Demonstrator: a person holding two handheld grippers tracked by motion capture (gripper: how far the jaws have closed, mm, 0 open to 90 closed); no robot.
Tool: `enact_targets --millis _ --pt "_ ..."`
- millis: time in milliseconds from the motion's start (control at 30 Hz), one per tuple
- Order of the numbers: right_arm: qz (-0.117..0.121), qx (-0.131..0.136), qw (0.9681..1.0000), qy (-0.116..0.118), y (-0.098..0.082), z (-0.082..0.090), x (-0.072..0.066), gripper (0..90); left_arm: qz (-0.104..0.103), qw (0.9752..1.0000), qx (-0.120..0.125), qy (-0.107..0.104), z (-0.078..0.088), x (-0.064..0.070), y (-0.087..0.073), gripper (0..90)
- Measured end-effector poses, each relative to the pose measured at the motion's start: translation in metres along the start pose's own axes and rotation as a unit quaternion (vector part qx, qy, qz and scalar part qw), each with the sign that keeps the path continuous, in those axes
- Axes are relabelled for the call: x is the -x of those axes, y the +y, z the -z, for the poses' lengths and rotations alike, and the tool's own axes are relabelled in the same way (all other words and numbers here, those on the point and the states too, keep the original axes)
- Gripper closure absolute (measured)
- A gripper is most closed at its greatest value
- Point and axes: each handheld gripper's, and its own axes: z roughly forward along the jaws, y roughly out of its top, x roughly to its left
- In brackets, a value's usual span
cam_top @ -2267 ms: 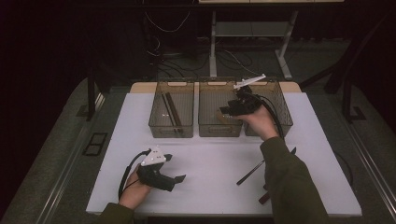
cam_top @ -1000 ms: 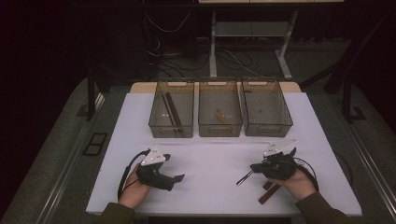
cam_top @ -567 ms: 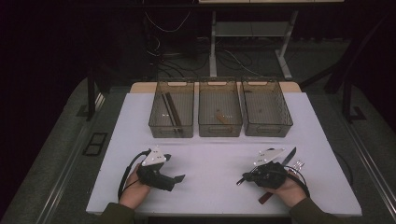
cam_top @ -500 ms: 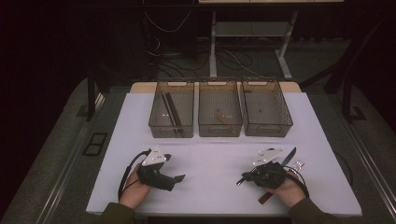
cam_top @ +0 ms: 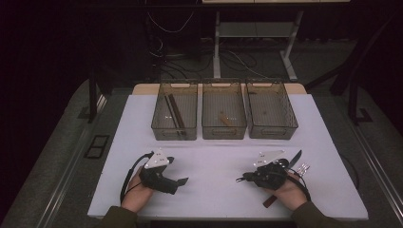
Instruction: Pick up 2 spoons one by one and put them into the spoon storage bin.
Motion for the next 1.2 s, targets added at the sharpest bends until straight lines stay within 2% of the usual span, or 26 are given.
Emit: enact_targets --millis 100,233,433,533,667,767,900,1100,1200 --pt "-0.005 0.007 1.0 0.003 0.0 0.003 0.002 89.8 -0.001 1.0 0.0 -0.001 0.0 0.0 0.0 8.5" --pt "-0.03 0.035 0.9989 -0.01 0.0 0.022 0.016 87.7 -0.001 1.0 0.0 -0.002 0.0 0.0 0.0 8.5" --pt "-0.071 0.051 0.9948 -0.053 -0.017 0.051 0.05 76.7 -0.003 1.0 -0.001 -0.001 0.0 0.0 0.0 8.5" --pt "-0.085 0.045 0.9924 -0.077 -0.026 0.061 0.063 69.7 -0.002 1.0 -0.002 -0.001 0.0 0.0 0.0 8.5" --pt "-0.108 0.045 0.9893 -0.088 -0.038 0.07 0.078 62.5 -0.001 1.0 -0.002 -0.002 0.0 0.0 0.0 8.5" --pt "-0.123 0.048 0.9876 -0.085 -0.045 0.074 0.085 58.6 -0.001 1.0 -0.001 -0.002 0.0 0.0 0.0 8.5" --pt "-0.132 0.038 0.9879 -0.071 -0.051 0.072 0.089 55.6 -0.001 1.0 -0.001 -0.002 0.0 -0.001 0.0 8.5" --pt "-0.13 0.006 0.9901 -0.053 -0.054 0.06 0.091 55.8 0.0 1.0 -0.003 -0.003 0.0 -0.001 0.0 8.5" --pt "-0.126 0.002 0.9906 -0.053 -0.054 0.058 0.09 57.1 0.0 1.0 -0.003 -0.003 -0.001 -0.001 0.0 8.5"
